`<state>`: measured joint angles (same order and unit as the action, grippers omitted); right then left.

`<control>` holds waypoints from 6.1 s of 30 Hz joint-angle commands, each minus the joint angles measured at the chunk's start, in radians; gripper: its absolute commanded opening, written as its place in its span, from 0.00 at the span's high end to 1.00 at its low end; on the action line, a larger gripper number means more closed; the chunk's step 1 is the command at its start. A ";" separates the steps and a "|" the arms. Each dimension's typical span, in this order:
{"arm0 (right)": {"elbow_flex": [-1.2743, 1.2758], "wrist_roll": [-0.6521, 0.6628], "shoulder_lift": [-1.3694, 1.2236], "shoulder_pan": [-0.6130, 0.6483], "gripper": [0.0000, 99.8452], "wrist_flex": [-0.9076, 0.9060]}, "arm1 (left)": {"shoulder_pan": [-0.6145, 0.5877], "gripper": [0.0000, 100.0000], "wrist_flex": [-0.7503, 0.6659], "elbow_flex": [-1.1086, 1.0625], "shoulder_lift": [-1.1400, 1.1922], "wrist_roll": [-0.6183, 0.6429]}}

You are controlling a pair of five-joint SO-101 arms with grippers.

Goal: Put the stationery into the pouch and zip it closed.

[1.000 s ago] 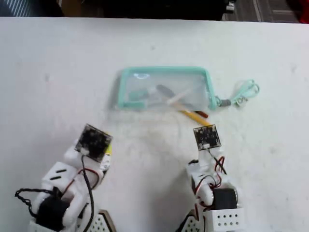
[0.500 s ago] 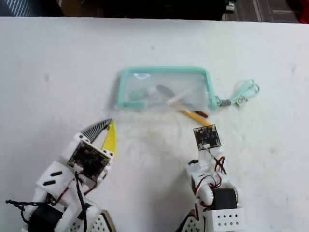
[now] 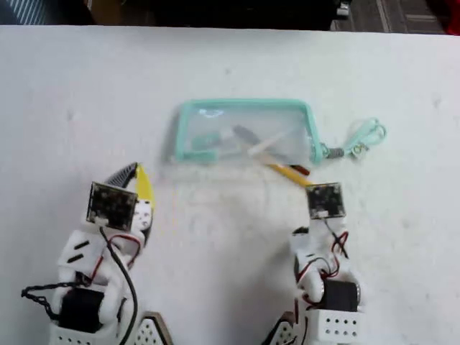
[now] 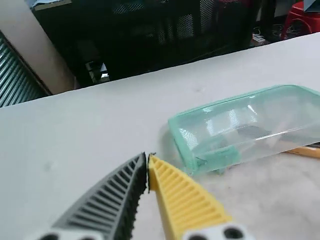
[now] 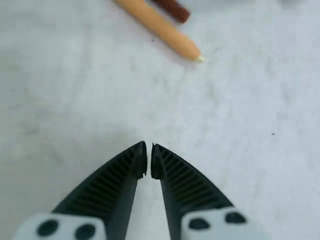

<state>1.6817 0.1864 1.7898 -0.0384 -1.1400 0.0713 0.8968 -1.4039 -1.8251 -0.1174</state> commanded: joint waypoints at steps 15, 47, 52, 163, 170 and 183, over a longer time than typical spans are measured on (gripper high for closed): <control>-0.009 0.414 0.010 -0.183 0.98 0.348 | -0.062 0.96 -0.069 -0.080 0.005 0.064; -0.245 0.414 0.010 -0.157 0.98 0.137 | -0.025 0.96 -0.057 0.029 0.064 0.002; -0.295 0.414 0.004 -0.142 0.98 0.127 | 0.041 0.96 -0.054 0.169 0.360 -0.063; -1.649 1.106 -2.292 -0.087 0.77 0.283 | 0.025 0.98 -0.310 0.269 1.015 -0.026; -1.645 1.106 -2.206 -0.088 0.92 0.242 | 0.025 0.98 -0.310 0.269 1.015 -0.028; -1.645 1.045 -1.862 -0.067 0.92 0.107 | 0.025 0.98 -0.310 0.269 1.015 -0.028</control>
<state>0.0767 1.2820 -0.1987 -0.1258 -1.0142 0.0852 0.6145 -1.1400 -0.8032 -0.1465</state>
